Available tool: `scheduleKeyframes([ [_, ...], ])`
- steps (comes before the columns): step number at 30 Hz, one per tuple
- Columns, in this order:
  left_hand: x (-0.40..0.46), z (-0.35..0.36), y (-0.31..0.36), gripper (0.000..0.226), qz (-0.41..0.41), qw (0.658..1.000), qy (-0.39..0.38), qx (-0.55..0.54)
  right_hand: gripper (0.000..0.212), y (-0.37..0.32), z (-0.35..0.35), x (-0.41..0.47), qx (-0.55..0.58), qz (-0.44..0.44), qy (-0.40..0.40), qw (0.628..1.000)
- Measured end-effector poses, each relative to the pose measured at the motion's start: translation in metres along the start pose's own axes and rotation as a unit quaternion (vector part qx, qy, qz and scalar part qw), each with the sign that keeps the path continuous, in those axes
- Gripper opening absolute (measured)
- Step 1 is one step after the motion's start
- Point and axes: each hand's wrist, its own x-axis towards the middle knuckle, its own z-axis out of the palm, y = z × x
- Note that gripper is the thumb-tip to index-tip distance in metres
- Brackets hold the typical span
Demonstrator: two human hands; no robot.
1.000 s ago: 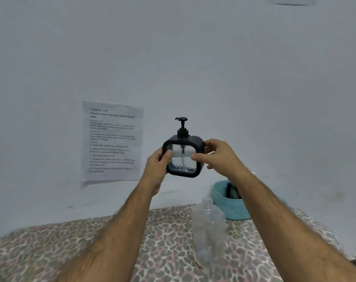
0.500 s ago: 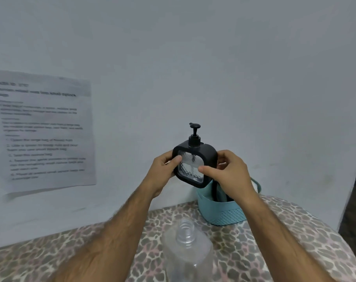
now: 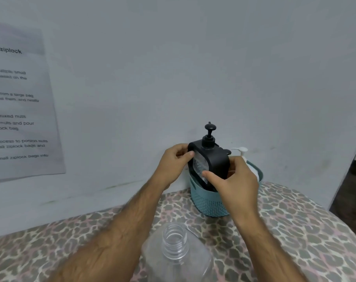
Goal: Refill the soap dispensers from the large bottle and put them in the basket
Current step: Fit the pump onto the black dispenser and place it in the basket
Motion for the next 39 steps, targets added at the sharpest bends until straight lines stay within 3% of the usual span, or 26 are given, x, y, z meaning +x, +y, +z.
scheduleKeyframes([
  [8,0.0,0.005,-0.01,0.026,-0.023,0.996,-0.007,0.084,0.047,0.012,0.004,-0.005,-0.084,-0.015,-0.012,0.996],
  [13,-0.006,0.006,-0.018,0.027,-0.036,0.99,-0.018,0.136,0.066,0.013,0.006,-0.005,-0.155,-0.044,-0.032,0.986],
  [22,-0.017,0.015,-0.014,0.049,-0.026,0.978,-0.042,0.201,0.052,0.012,0.007,-0.007,-0.237,-0.065,-0.059,0.968],
  [28,-0.021,0.02,-0.013,0.028,-0.016,0.979,-0.045,0.197,0.046,0.006,0.007,-0.006,-0.278,-0.052,-0.077,0.956],
  [32,-0.021,0.018,-0.018,0.051,-0.043,0.98,-0.057,0.183,0.032,0.007,0.006,-0.004,-0.311,-0.054,-0.096,0.944],
  [39,-0.025,0.016,-0.02,0.056,-0.031,0.974,-0.059,0.216,0.025,0.012,0.006,-0.004,-0.293,-0.071,-0.092,0.949],
])
